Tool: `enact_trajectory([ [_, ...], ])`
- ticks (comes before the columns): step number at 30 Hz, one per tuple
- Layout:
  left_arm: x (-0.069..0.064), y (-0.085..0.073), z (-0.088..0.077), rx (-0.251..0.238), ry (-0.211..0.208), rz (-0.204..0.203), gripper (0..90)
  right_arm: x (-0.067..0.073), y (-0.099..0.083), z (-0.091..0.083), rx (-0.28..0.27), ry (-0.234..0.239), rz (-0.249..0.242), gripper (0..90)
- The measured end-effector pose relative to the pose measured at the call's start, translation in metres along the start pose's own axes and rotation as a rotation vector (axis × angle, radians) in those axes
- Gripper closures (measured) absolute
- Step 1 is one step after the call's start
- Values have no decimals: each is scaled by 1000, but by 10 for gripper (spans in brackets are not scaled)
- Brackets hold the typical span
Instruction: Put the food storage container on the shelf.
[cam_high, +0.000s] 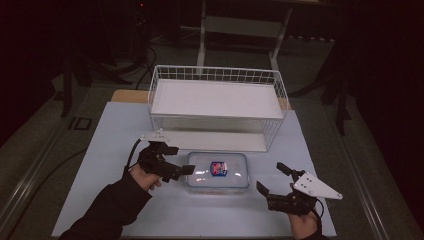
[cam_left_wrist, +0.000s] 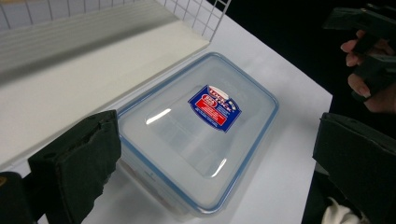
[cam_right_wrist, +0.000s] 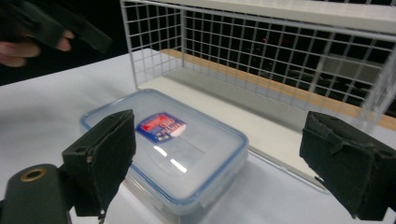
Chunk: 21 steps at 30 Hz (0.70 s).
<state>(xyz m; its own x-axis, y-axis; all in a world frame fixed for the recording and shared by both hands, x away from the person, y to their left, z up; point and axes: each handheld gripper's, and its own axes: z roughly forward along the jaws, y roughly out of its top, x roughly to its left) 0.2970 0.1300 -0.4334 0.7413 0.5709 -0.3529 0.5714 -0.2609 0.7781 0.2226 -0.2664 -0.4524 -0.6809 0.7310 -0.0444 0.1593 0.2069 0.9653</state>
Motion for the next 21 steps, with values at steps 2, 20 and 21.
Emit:
enact_trajectory([
  [2,5,0,5,5,16,-35,12,1,3,2,-4,5,-11,106],
  [20,61,-27,42,139,-37,-387,47,-7,16,28,114,43,54,106],
  [21,63,-29,43,142,-47,-410,47,-6,15,29,122,50,50,106],
])
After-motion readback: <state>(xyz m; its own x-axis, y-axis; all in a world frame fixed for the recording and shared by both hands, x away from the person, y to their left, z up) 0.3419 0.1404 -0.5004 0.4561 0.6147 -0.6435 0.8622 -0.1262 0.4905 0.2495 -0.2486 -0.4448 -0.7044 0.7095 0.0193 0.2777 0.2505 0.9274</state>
